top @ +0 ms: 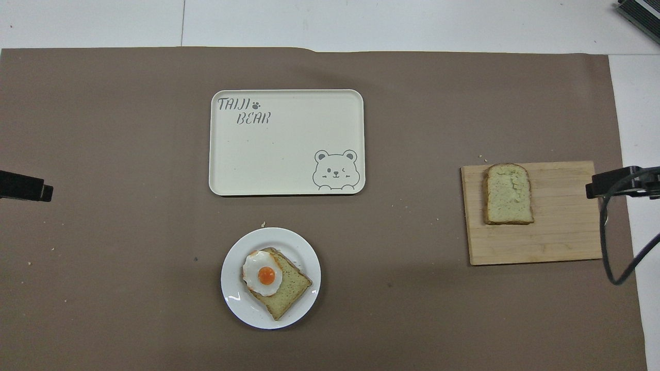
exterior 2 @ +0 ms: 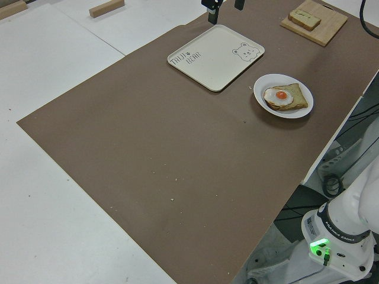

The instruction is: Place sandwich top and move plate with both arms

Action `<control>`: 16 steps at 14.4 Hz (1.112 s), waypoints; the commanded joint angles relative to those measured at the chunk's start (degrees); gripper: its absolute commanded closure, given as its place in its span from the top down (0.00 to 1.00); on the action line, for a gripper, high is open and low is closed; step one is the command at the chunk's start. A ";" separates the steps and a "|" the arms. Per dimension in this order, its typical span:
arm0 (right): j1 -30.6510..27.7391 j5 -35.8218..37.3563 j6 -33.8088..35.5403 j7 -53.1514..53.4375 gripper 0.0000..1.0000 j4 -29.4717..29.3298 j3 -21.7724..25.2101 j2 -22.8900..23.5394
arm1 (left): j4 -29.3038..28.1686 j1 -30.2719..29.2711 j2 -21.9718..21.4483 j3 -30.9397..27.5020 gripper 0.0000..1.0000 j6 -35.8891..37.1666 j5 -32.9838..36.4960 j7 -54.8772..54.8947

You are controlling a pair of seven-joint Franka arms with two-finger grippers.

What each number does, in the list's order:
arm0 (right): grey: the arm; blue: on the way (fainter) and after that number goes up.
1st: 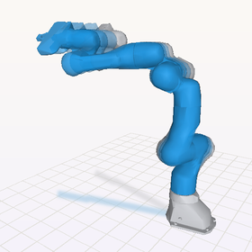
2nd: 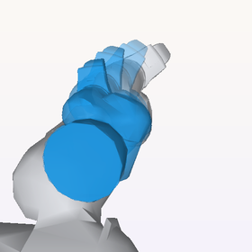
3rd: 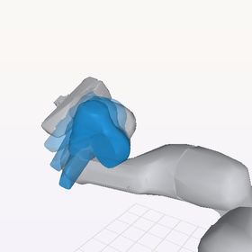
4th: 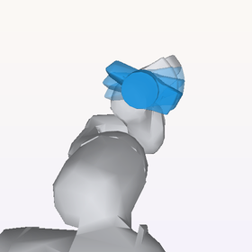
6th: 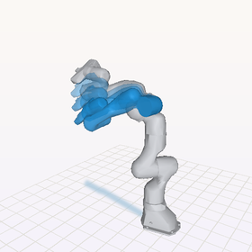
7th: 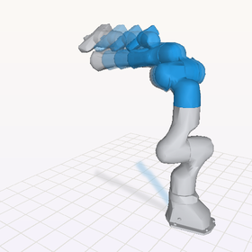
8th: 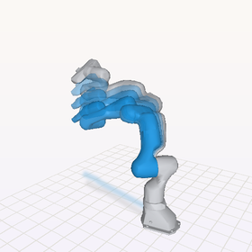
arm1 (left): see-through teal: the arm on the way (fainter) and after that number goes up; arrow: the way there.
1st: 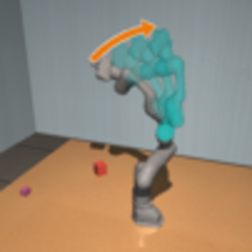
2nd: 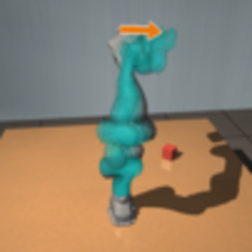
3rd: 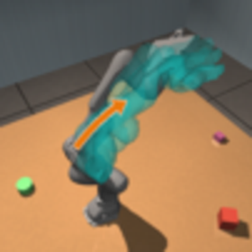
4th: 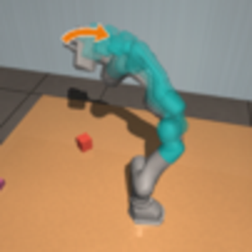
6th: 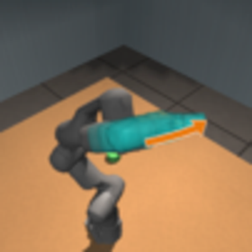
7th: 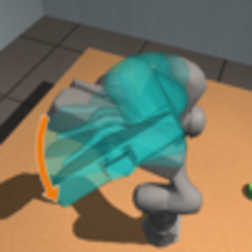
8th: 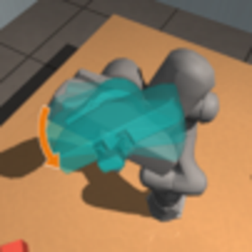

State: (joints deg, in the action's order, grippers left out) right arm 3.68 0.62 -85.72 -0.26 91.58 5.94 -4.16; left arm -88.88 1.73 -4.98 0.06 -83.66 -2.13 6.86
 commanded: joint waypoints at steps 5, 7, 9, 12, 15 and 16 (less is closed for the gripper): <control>-0.25 0.35 -0.32 0.17 1.00 0.79 -0.14 -0.76 | -1.65 -0.06 -1.08 0.03 1.00 -1.06 -0.68 0.44; -0.25 0.35 -0.32 0.17 1.00 0.79 -0.14 -0.76 | -1.65 -0.06 -1.08 0.03 1.00 -1.06 -0.68 0.44; -0.25 0.34 -0.32 0.17 1.00 0.79 -0.14 -0.76 | -1.65 -0.06 -1.08 0.03 1.00 -1.24 -0.68 0.18; -0.68 0.00 -0.32 0.52 1.00 0.53 -0.05 -0.67 | -1.65 -0.06 -1.08 0.03 1.00 -1.24 -0.68 -0.09; -0.60 -0.01 -0.32 0.17 1.00 0.53 0.04 -0.67 | -1.65 -0.06 -1.08 0.03 1.00 -1.24 -0.77 -0.18; -0.60 -0.01 -0.23 0.17 1.00 0.79 -0.05 -0.85 | -1.65 -0.06 -1.08 0.03 1.00 -1.33 -0.68 -0.18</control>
State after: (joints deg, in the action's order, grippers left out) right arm 3.39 0.62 -85.73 -0.22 91.57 6.25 -4.16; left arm -88.92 1.73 -4.98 0.08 -83.67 -2.14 6.92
